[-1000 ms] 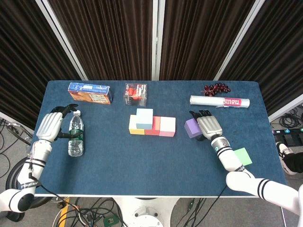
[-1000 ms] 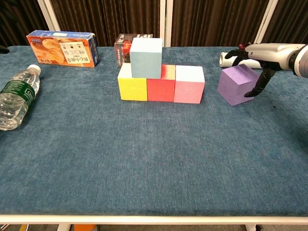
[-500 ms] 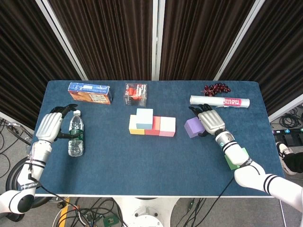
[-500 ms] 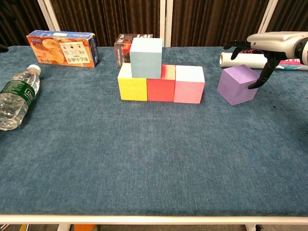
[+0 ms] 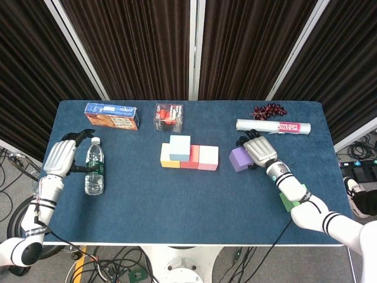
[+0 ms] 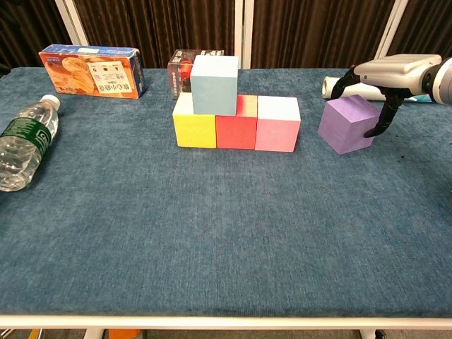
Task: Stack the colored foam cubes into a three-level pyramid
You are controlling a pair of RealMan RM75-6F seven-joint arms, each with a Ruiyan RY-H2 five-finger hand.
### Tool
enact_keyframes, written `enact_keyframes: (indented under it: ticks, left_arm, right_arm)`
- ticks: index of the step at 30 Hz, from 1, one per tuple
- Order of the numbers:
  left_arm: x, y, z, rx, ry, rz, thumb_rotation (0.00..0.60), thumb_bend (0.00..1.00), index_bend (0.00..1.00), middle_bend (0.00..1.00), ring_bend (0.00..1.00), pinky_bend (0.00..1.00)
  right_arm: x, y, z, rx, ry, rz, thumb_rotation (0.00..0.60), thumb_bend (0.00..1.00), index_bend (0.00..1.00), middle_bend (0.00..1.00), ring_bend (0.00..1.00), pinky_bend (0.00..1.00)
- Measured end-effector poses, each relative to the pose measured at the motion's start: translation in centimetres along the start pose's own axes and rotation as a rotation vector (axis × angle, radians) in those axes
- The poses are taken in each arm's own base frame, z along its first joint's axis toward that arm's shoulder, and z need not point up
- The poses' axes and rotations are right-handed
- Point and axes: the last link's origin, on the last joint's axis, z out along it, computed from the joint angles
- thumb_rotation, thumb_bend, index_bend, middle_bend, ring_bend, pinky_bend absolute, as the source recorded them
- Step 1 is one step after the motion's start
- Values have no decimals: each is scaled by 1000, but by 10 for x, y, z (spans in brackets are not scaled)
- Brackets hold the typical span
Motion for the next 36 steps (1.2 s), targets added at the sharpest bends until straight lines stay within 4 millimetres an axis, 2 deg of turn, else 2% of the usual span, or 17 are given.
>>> enact_keyframes:
  ticks: [3,8,12,24,30,36]
  left_arm:
    - [0,0,-1,-1,0,0,600,54,174,236,225,159]
    - [0,0,-2,-1,5,-5,600,55,174,236,225,159]
    - [0,-1,-3,2,4,-2,600,55,174,236,225,159]
    - [2,1,-7,-13,5,-2,600,54,174,236,224,159]
    - [3,0,-10,-14,5,-10,600,54,174,236,225,159]
    - [2,-3,-12,-14,1,-13,600,53,174,236,224,159]
  right_arm:
    - [0,2,0,-2,8,-8,600,101,299,191,0,0]
    - [2,5,-1,-5,31,-9,600,157,521,231,0,0]
    - [8,5,-7,-6,70,23,600,159,569,239,0,0]
    - [49,-13,-40,-49,137,239,600,127,580,240,0,0]
    - [66,-33,-37,-101,136,258,600,127,585,239,0,0]
    - [82,-65,-25,-134,140,248,600,126,586,241,0,0]
